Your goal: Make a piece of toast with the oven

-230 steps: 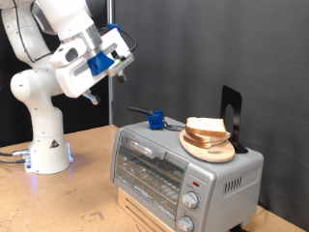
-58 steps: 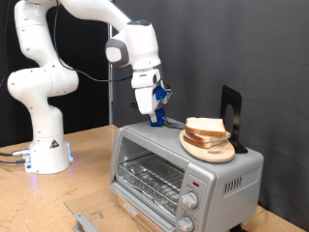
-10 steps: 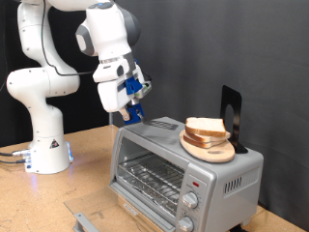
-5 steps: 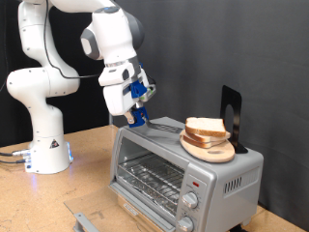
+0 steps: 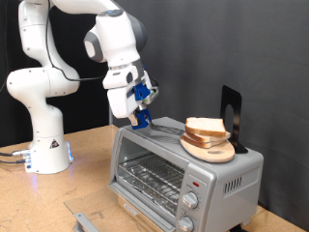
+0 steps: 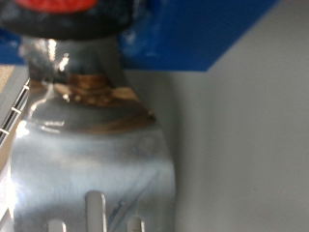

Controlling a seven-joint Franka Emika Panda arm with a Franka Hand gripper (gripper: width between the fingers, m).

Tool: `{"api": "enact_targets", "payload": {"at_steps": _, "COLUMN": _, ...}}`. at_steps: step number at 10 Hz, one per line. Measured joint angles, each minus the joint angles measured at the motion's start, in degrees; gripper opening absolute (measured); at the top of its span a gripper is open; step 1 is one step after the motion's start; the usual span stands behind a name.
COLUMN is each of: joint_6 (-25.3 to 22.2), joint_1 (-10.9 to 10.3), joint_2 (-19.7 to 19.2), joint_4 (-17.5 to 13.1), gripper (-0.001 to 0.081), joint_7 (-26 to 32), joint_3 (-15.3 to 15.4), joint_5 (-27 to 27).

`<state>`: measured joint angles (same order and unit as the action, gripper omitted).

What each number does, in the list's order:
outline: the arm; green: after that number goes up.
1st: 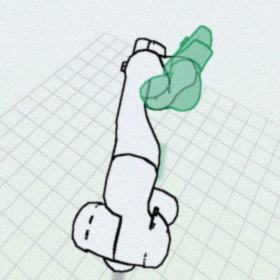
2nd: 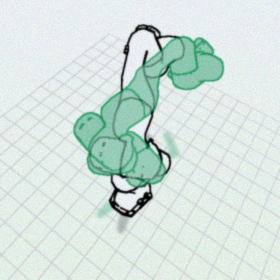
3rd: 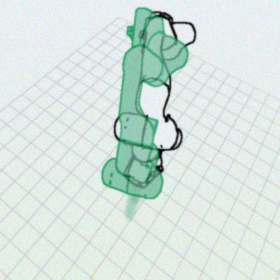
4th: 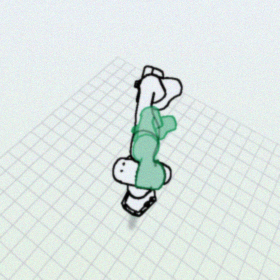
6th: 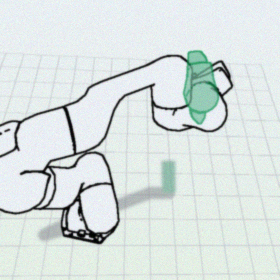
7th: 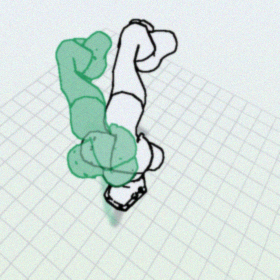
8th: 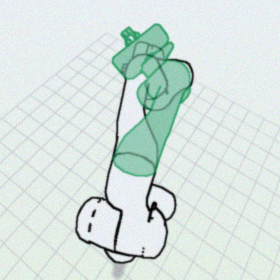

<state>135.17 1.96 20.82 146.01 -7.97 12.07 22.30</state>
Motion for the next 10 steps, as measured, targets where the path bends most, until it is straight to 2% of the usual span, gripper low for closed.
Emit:
{"api": "enact_targets", "payload": {"at_steps": 6, "joint_6": 0.1, "joint_1": -0.5, "joint_2": 1.7, "joint_4": 0.1, "gripper": 0.0365, "joint_7": 3.5, "joint_3": -0.1, "joint_5": 6.0}}
{"api": "enact_targets", "payload": {"at_steps": 10, "joint_6": 0.0, "joint_1": -0.5, "joint_2": 3.0, "joint_4": 0.1, "gripper": 0.0365, "joint_7": 3.6, "joint_3": -0.1, "joint_5": 6.4}}
